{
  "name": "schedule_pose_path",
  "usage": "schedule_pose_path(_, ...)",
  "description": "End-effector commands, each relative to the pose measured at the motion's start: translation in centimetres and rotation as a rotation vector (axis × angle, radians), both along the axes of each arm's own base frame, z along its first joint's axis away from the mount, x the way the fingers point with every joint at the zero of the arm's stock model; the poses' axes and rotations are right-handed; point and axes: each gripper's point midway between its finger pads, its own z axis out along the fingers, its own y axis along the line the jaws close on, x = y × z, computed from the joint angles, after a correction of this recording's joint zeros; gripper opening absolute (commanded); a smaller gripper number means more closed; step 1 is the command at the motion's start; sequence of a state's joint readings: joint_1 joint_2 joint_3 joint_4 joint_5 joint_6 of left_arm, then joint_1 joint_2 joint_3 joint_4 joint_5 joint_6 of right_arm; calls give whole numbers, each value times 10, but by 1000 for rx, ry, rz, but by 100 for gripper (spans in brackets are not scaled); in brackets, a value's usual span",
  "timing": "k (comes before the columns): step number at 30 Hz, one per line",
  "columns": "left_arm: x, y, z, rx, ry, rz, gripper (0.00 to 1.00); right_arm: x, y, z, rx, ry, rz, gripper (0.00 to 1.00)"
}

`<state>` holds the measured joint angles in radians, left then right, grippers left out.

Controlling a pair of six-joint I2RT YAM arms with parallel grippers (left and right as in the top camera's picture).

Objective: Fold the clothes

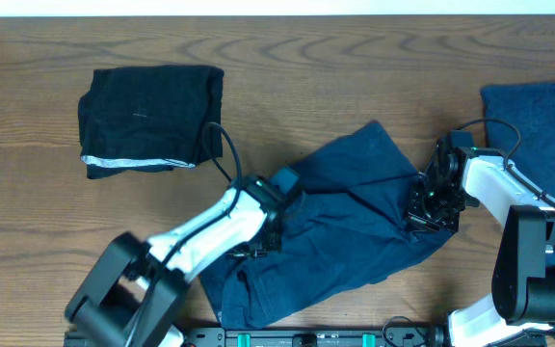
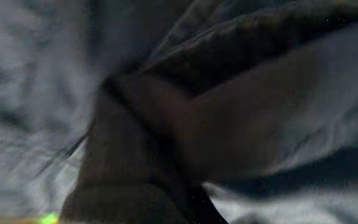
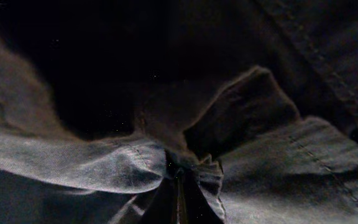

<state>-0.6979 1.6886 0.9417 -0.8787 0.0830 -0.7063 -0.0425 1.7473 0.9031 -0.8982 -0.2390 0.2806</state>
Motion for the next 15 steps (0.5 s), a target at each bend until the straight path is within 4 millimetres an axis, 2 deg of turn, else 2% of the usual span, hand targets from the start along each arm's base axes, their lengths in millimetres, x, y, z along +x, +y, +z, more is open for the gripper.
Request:
schedule_pose_path(1,-9,-6,-18,-53,99,-4,6,1,-8,-16,-54,4,22,1)
schedule_pose_path(7,11,-9,-31,-96,63,-52,6,7,-8,-17,-54,-21,23,1)
schedule_pose_path(11,40,-12,-32,-162,-21,-106,6,16,-4,-17,-32,-57,18,1)
schedule_pose_path(15,79,-11,-31,-223,-141,-92,6,27,2,-17,3,-98,-2,1)
